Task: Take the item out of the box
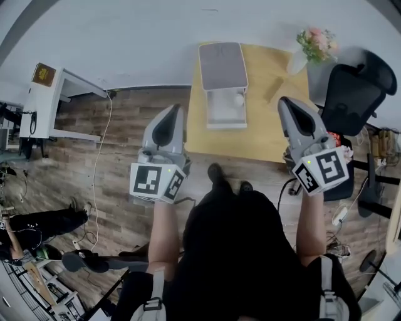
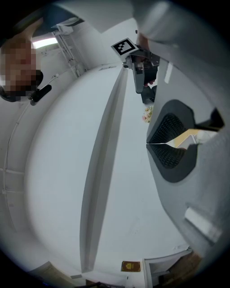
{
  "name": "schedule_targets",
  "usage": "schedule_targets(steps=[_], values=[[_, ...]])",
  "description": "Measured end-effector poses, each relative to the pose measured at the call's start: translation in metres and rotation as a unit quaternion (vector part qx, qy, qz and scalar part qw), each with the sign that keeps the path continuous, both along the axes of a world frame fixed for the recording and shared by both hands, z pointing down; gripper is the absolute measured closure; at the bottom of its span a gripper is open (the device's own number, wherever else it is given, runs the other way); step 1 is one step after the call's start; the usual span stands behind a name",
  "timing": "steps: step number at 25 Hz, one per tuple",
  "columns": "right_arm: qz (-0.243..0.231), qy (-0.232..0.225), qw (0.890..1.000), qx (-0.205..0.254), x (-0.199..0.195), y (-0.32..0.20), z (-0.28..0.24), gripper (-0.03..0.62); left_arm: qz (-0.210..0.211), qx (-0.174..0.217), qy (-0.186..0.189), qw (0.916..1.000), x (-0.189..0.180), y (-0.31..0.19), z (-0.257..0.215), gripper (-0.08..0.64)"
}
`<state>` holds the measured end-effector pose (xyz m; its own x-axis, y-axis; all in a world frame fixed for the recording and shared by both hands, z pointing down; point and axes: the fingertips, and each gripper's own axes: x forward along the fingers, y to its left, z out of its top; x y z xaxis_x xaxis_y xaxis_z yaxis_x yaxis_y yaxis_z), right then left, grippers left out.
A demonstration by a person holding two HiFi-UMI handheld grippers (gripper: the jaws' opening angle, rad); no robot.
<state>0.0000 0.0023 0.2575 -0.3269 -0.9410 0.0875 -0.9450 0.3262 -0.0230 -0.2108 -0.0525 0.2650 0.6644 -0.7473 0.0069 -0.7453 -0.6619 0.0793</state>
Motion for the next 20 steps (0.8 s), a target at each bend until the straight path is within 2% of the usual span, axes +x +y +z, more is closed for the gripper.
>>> schedule_targets(steps=[12,20], values=[[0.026,-0.004,1.0,-0.015,-0.026,-0.027,0.016,0.589,0.042,-0.017,-0.017,0.9988,-0.011,-0.034,0.022,0.548],[0.047,-0.011,0.998,-0.032,-0.006,-0.026,0.029,0.589,0.072,-0.03,-0.028,0.9965,0.018,-0.042,0.041,0.546]])
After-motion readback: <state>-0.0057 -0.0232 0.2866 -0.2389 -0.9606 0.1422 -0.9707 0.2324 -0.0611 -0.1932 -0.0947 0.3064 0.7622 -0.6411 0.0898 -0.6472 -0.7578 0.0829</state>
